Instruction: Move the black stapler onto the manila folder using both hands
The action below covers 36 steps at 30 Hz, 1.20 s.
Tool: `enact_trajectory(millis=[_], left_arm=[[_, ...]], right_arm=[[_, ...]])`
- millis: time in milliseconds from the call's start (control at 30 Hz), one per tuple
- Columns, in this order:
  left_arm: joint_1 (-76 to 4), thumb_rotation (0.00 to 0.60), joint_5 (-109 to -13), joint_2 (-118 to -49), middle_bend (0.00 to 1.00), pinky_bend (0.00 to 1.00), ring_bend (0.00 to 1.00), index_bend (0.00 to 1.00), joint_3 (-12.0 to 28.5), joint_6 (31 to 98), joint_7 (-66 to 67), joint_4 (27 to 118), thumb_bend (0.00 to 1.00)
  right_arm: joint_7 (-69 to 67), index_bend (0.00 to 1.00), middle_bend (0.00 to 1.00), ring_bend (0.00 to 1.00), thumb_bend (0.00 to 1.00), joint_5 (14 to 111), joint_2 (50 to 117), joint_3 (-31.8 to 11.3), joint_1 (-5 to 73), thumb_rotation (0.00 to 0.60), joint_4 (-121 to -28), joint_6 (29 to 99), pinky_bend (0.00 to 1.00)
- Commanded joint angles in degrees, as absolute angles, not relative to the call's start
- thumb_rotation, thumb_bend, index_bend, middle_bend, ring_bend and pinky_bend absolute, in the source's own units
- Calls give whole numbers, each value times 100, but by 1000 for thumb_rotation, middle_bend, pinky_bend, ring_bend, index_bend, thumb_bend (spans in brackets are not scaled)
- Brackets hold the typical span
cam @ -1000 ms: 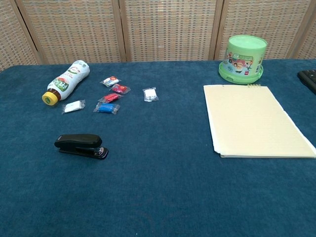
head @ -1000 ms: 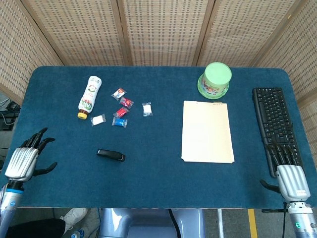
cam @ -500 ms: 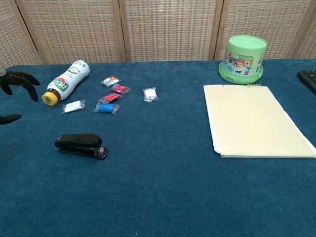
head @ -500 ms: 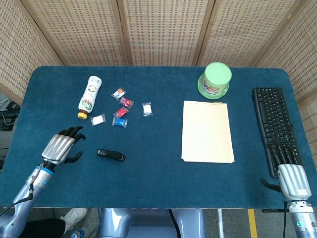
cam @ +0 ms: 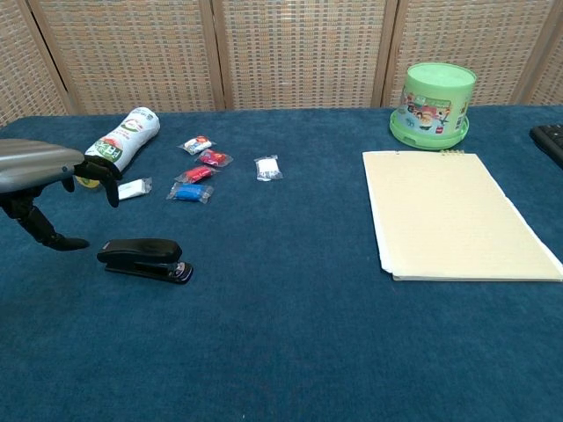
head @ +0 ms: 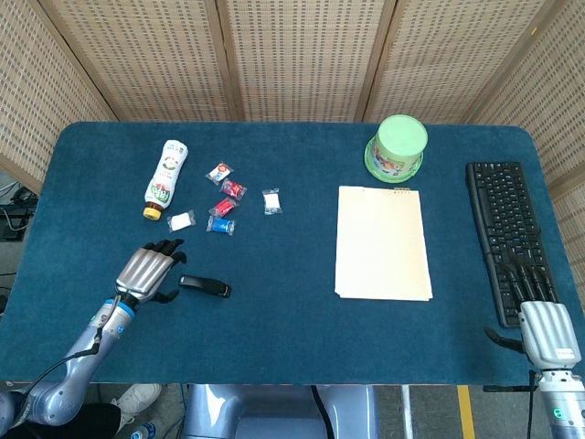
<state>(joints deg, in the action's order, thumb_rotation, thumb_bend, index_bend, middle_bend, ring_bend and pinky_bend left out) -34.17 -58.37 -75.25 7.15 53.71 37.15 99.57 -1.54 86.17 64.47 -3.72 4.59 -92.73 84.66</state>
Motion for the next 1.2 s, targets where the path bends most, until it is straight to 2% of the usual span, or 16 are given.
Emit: enact_trajectory(millis=[33, 467, 667, 767, 833, 900, 1100, 1200], left_arm=[[-3580, 600, -5592, -7761, 141, 262, 157, 320, 649, 5462, 3961, 9905, 263], [-3977, 600, -4983, -8453, 152, 269, 166, 332, 492, 5700, 4516, 9539, 268], [-4087, 600, -4865, -8697, 188, 304, 195, 378, 425, 5844, 4715, 9401, 303], [-4108, 600, -4876, -8828, 305, 380, 295, 513, 379, 5959, 4800, 9310, 409], [-4099, 600, -4980, -8945, 426, 456, 398, 651, 361, 6119, 4827, 9215, 502], [-4075, 600, -5141, -9042, 488, 498, 451, 725, 346, 6254, 4783, 9121, 543], [-4067, 600, -5456, -9137, 531, 525, 486, 781, 386, 6396, 4591, 8965, 571], [-4185, 600, -5729, -9171, 540, 532, 496, 792, 559, 6450, 4475, 8926, 587]], right_arm=[[-184, 102, 0, 0, 125, 8625, 6439, -377, 454, 600, -9272, 8481, 22], [-457, 101, 0, 0, 125, 8583, 6351, -425, 431, 600, -9270, 8519, 21], [-565, 101, 0, 0, 125, 8556, 6313, -440, 430, 600, -9260, 8504, 22], [-595, 102, 0, 0, 126, 8560, 6300, -438, 428, 600, -9259, 8502, 22], [-604, 103, 0, 0, 126, 8564, 6294, -434, 429, 600, -9261, 8494, 23], [-606, 106, 0, 0, 125, 8567, 6291, -429, 432, 600, -9263, 8483, 24], [-604, 110, 0, 0, 126, 8557, 6280, -413, 440, 600, -9284, 8437, 26], [-650, 110, 0, 0, 125, 8513, 6273, -429, 443, 600, -9277, 8414, 26]])
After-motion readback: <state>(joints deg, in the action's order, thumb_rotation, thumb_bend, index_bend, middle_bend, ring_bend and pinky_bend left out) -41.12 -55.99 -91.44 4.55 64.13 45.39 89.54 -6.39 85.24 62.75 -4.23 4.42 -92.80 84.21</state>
